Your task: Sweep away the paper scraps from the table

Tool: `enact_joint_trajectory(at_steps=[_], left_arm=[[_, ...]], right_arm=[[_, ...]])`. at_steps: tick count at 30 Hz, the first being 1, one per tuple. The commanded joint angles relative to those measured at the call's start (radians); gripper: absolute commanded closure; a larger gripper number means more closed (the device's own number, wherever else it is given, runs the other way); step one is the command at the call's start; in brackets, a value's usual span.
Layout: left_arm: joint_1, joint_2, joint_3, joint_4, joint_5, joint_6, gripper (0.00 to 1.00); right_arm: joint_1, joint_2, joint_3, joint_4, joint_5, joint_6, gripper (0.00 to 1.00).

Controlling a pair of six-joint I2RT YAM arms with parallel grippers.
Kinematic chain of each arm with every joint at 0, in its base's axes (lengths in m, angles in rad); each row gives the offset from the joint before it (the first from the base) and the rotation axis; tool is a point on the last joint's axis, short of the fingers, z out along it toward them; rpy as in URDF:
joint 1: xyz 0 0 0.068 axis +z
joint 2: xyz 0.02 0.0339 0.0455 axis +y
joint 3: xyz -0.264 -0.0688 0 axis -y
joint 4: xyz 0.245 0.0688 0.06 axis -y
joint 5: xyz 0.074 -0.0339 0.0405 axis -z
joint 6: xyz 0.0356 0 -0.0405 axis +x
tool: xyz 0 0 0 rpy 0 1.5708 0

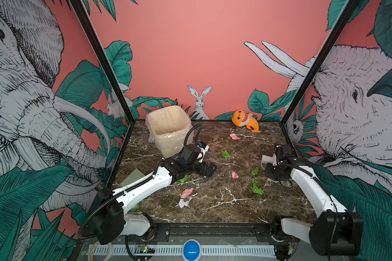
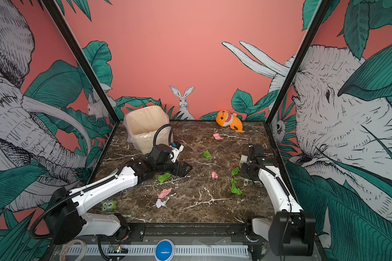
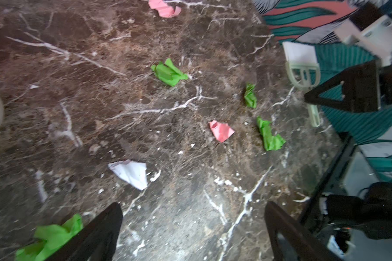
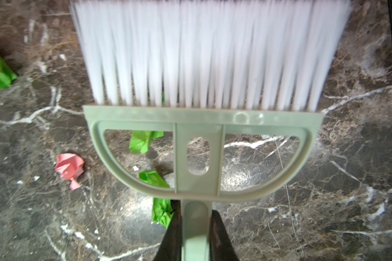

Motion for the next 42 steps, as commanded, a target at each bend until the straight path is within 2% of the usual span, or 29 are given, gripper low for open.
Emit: enact_joint_trajectory(at_steps=[1, 7, 11, 13, 19, 29, 42], left_arm=[[-0.002, 0.028, 0.034, 0.135, 0.136, -0.095, 0.02], [0.026, 0.115, 0.033, 0.415, 0.352, -0.318, 0.03], [0.051, 0.152, 0.011, 0.614, 0.421, -0.468, 0.06], [0.057, 0.167, 0.021, 0.657, 0.447, -0.497, 0.09], [0.058, 0.177, 0.061, 0.625, 0.458, -0.483, 0.17], [0.063, 0.154, 0.036, 0.582, 0.400, -0.475, 0.44], [0.072, 0.174, 0.057, 0.587, 0.400, -0.489, 0.60]], right_arm=[[0.084, -0.024, 0.075, -0.107, 0.037, 0.018, 0.88], [0.315, -0.018, 0.211, -0.152, 0.090, 0.079, 0.88], [0.437, 0.018, 0.295, -0.156, 0.115, 0.114, 0.88], [0.500, 0.046, 0.336, -0.145, 0.123, 0.130, 0.88], [0.628, 0.117, 0.435, -0.108, 0.124, 0.163, 0.87], [0.702, 0.151, 0.479, -0.073, 0.123, 0.192, 0.87], [0.744, 0.174, 0.502, -0.078, 0.132, 0.193, 0.87]])
